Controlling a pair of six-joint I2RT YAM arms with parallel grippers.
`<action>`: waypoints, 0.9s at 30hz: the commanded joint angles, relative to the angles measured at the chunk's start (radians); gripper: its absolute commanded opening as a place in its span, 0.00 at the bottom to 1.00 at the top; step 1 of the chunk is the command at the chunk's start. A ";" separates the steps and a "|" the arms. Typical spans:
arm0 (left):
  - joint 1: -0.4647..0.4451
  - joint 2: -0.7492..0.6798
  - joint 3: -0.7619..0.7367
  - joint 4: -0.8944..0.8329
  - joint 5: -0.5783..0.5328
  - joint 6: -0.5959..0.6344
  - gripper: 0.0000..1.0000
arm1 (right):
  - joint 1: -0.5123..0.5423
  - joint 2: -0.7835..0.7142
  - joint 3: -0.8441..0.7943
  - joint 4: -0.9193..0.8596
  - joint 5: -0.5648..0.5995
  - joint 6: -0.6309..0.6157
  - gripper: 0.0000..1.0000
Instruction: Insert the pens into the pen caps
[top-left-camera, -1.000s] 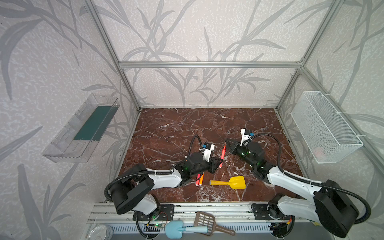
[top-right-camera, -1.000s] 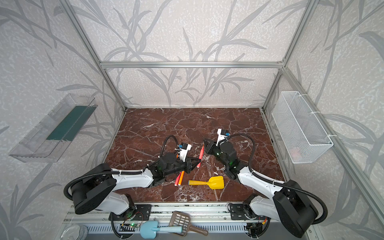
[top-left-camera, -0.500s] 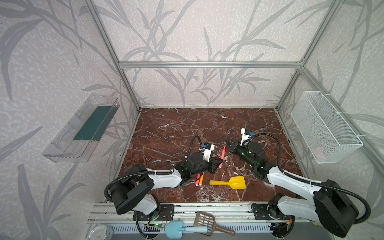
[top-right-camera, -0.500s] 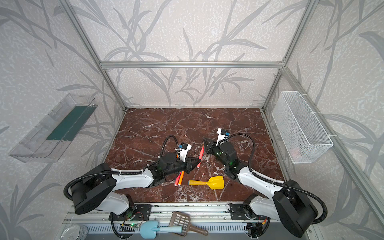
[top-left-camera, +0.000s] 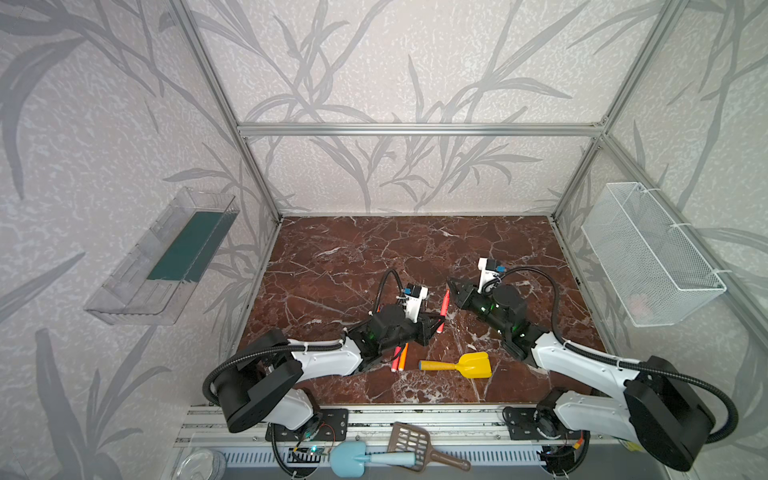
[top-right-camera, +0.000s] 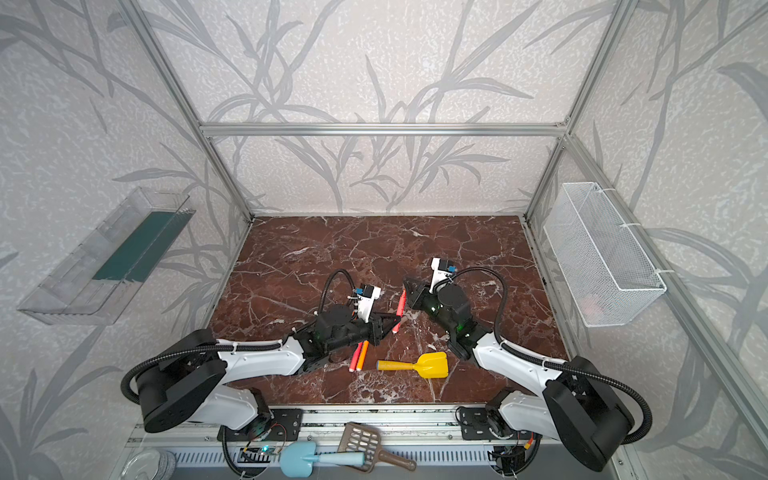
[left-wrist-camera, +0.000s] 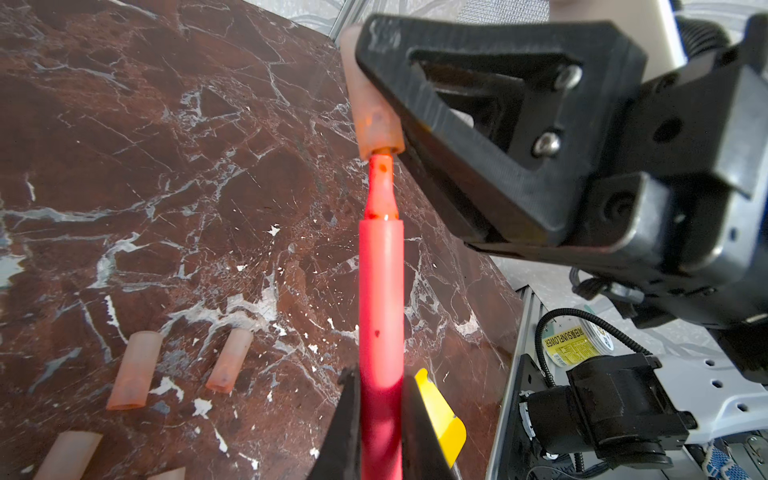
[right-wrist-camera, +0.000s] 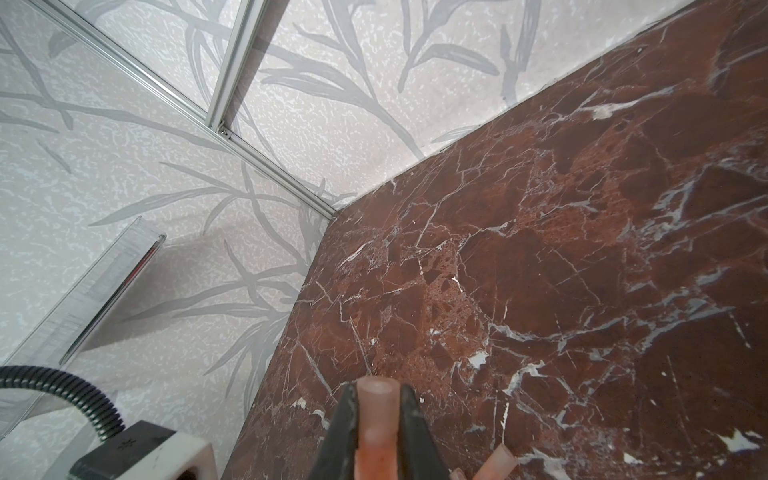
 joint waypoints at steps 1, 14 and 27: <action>0.026 -0.011 0.037 0.013 -0.003 -0.002 0.00 | 0.019 0.013 -0.012 0.071 0.016 -0.016 0.00; 0.141 0.002 0.137 0.039 0.167 -0.009 0.00 | 0.030 0.028 -0.038 0.166 0.015 -0.031 0.01; 0.140 -0.052 0.135 -0.053 0.162 0.086 0.00 | 0.030 -0.035 -0.058 0.129 0.029 -0.019 0.37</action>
